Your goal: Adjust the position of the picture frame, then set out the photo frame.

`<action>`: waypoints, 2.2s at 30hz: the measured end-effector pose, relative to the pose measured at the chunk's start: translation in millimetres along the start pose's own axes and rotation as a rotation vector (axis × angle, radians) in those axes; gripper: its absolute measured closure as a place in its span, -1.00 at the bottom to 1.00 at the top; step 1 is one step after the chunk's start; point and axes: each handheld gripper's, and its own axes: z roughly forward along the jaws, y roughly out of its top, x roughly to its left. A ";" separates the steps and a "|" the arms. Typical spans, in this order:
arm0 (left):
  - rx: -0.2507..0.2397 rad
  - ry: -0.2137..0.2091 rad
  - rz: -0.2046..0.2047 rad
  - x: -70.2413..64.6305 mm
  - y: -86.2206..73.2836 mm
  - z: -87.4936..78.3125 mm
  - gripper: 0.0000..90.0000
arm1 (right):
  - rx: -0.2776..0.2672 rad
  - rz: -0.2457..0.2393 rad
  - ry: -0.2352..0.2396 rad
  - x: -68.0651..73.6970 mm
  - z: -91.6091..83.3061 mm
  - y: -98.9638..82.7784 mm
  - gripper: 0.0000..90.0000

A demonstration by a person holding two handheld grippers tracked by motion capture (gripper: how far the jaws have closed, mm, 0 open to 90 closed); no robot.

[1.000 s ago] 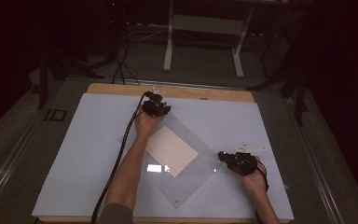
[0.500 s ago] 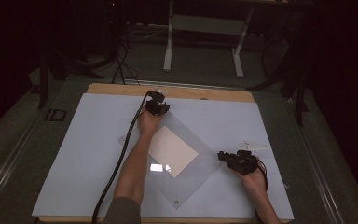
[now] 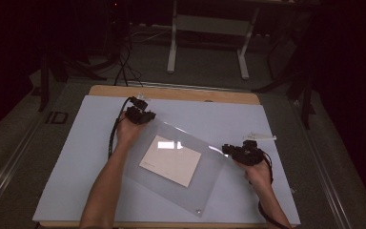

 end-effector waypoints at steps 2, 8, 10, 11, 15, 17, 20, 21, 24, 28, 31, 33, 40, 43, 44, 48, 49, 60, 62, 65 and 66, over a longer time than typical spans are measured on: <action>0.007 -0.002 0.011 -0.1 -8.3 -12.8 0.87 | 0.000 0.011 0.001 -5.5 4.4 8.4 0.78; -0.019 -0.015 0.015 -8.4 -42.6 -50.5 0.87 | 0.018 0.044 -0.005 -24.4 26.7 42.3 0.79; -0.018 -0.010 0.005 -7.9 -47.4 -50.5 0.87 | 0.033 0.040 -0.006 -26.4 35.9 47.8 0.79; -0.003 0.007 -0.020 -3.6 -55.7 -45.2 0.87 | 0.048 0.033 -0.008 -26.2 41.7 48.5 0.80; -0.003 0.011 -0.078 3.7 -69.7 -35.4 0.86 | 0.097 0.013 -0.037 -21.9 62.2 40.3 0.81; -0.002 0.022 -0.067 1.9 -69.3 -35.2 0.86 | 0.089 0.022 -0.034 -22.9 62.1 40.0 0.81; 0.010 0.032 -0.071 0.4 -67.7 -35.5 0.86 | 0.099 0.007 -0.039 -22.2 61.9 41.5 0.81; 0.008 0.033 -0.073 0.5 -67.9 -35.7 0.86 | 0.098 0.000 -0.047 -20.6 60.8 43.5 0.81; 0.003 0.038 -0.073 -0.4 -68.0 -34.7 0.86 | 0.097 0.000 -0.054 -20.3 61.3 43.0 0.82; -0.005 0.043 -0.078 -1.2 -69.2 -34.5 0.86 | 0.085 0.008 -0.041 -22.7 62.3 40.6 0.81; -0.006 0.055 -0.087 -2.8 -69.5 -34.7 0.86 | 0.083 0.013 -0.038 -23.3 62.4 40.5 0.81; -0.003 0.055 -0.090 -3.4 -69.7 -35.2 0.86 | 0.080 0.014 -0.038 -23.3 62.7 40.5 0.81; -0.002 0.050 -0.085 -3.8 -70.6 -35.9 0.85 | 0.081 0.014 -0.047 -23.7 64.4 41.8 0.80; -0.011 0.041 -0.092 -3.0 -71.6 -35.7 0.85 | 0.078 0.017 -0.045 -24.0 64.3 41.2 0.80; -0.011 0.040 -0.092 -2.9 -71.5 -35.6 0.84 | 0.074 0.028 -0.037 -25.2 64.9 38.6 0.79; -0.016 0.031 -0.088 -1.8 -72.0 -35.4 0.84 | 0.061 0.045 -0.027 -26.7 65.7 35.6 0.77; -0.018 0.030 -0.088 -1.6 -72.2 -35.2 0.83 | 0.057 0.050 -0.024 -27.3 66.1 35.0 0.77; -0.089 0.020 -0.126 -0.7 -80.1 -38.1 0.63 | 0.048 0.049 -0.019 -27.9 66.5 32.6 0.76; -0.120 0.015 -0.130 -0.9 -82.3 -41.1 0.57 | 0.045 0.052 -0.019 -27.9 66.8 32.0 0.76; -0.151 0.020 -0.125 -1.4 -84.1 -44.8 0.57 | 0.044 0.051 -0.021 -27.6 67.0 31.6 0.76; -0.191 0.021 -0.121 -1.6 -86.3 -49.1 0.57 | 0.042 0.053 -0.020 -27.7 67.1 31.4 0.76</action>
